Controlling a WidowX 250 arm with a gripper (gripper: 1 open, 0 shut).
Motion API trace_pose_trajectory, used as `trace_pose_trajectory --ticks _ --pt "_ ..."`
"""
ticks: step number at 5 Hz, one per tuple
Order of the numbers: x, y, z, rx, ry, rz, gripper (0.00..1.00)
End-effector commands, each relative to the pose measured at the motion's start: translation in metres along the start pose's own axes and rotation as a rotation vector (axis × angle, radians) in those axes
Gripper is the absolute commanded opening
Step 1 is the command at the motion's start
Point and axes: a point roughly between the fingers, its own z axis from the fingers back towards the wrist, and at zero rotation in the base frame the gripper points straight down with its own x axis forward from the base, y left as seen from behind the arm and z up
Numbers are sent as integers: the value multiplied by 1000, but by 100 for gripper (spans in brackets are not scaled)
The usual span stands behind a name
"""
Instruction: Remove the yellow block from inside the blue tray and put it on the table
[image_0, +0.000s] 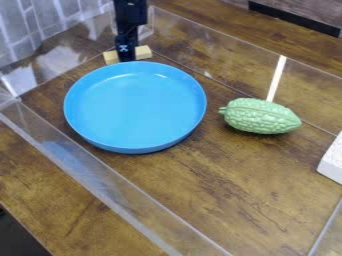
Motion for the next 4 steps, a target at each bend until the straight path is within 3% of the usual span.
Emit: trace_pose_trajectory --ticks 1,2,4 --pt "-21 25 8 62 -9 -23 100" --pt "-19 29 8 48 -20 -109 100" --pt "-13 32 14 28 -8 -64 100"
